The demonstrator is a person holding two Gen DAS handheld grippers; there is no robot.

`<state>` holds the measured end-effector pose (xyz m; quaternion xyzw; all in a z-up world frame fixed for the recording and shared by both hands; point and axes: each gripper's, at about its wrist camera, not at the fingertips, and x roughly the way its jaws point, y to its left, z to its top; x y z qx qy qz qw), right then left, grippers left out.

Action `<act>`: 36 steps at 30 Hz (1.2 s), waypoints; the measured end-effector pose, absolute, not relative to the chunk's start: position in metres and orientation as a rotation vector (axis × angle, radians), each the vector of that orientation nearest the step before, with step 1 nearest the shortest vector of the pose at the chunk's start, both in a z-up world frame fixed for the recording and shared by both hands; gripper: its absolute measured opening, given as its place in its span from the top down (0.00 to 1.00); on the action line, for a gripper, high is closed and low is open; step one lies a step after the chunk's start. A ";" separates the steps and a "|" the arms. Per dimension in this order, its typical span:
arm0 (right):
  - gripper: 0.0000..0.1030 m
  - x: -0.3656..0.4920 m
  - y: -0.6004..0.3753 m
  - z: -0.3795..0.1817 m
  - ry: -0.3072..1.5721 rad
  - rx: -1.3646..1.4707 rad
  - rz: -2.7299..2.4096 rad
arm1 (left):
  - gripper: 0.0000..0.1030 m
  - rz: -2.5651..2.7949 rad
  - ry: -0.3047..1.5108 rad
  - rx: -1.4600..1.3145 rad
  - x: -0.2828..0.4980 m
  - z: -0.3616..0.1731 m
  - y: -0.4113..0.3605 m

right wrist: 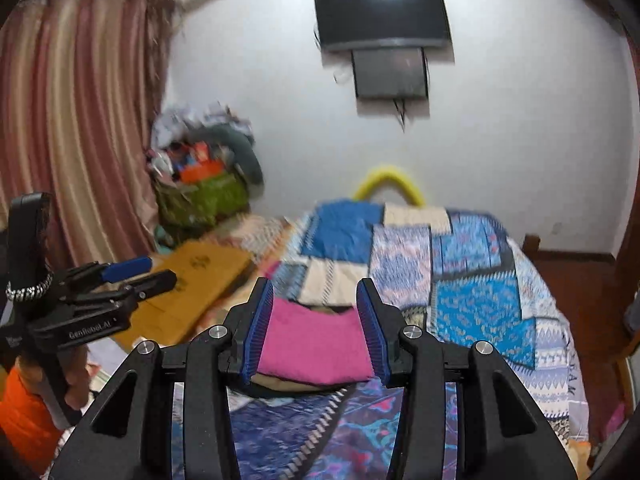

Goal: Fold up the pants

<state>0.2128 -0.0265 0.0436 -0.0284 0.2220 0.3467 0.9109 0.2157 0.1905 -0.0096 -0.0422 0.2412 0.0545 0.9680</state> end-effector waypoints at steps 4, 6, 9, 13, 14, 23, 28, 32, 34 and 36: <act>0.61 0.169 -0.038 0.063 0.359 -0.037 0.736 | 0.45 0.108 0.386 -0.063 0.167 0.017 0.167; 0.61 0.156 -0.040 0.066 0.329 -0.040 0.740 | 0.43 0.109 0.349 -0.061 0.146 0.025 0.158; 0.59 0.131 -0.042 0.070 0.266 -0.065 0.725 | 0.40 0.122 0.299 -0.064 0.118 0.032 0.148; 0.35 0.108 -0.045 0.071 0.206 -0.067 0.706 | 0.28 0.144 0.246 -0.072 0.088 0.036 0.142; 0.30 0.104 -0.045 0.071 0.189 -0.070 0.698 | 0.23 0.149 0.241 -0.078 0.082 0.036 0.142; 0.00 0.091 -0.041 0.069 0.152 -0.072 0.644 | 0.03 0.192 0.213 -0.068 0.060 0.031 0.138; 0.00 0.085 -0.043 0.066 0.150 -0.075 0.630 | 0.02 0.194 0.213 -0.075 0.057 0.028 0.139; 0.00 0.084 -0.043 0.065 0.157 -0.070 0.636 | 0.01 0.196 0.207 -0.075 0.054 0.026 0.141; 0.00 0.084 -0.043 0.065 0.157 -0.070 0.636 | 0.01 0.194 0.205 -0.076 0.052 0.026 0.141; 0.00 0.083 -0.044 0.063 0.159 -0.069 0.637 | 0.01 0.197 0.204 -0.071 0.052 0.026 0.140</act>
